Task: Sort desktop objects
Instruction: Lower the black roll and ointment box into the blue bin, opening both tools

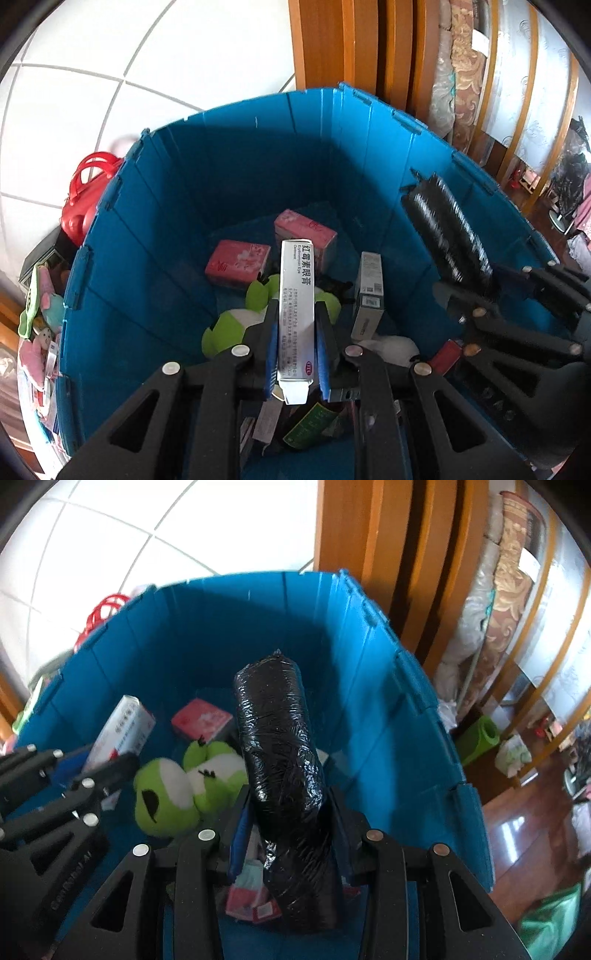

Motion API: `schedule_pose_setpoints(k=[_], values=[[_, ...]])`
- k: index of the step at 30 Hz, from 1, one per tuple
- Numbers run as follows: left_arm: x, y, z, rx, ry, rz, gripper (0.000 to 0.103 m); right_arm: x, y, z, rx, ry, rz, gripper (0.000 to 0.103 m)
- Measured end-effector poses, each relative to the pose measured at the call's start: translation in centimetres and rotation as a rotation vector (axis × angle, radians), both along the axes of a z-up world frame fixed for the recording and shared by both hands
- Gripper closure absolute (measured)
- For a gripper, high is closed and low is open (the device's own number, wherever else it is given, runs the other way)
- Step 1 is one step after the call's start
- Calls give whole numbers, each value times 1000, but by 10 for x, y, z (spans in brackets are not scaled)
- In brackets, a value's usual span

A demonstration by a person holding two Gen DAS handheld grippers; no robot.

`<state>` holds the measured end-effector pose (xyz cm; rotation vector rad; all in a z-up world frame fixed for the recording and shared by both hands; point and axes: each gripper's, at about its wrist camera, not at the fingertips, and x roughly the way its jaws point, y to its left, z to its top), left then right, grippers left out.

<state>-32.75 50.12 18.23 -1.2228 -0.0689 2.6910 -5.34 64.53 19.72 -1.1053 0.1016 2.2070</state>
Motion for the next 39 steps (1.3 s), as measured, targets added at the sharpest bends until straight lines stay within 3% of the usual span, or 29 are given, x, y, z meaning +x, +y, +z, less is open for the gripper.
schedule_pose_setpoints(k=[11,14,19,25,30,39], values=[[-6,-6,-8,7,-54,33,86,1,-5,-1,48,-15,-36,64],[-6,-7,-9,11,-60,37,86,2,-4,1,49,-2,-46,56],[-6,-12,-10,25,-64,59,86,1,-6,2,61,-4,-44,34],[-5,-13,-8,19,-48,65,85,1,-6,3,66,12,-53,29],[6,-20,-1,9,22,100,85,4,-6,5,58,39,-62,28],[54,-47,17,46,161,110,85,10,-11,10,86,90,-90,15]])
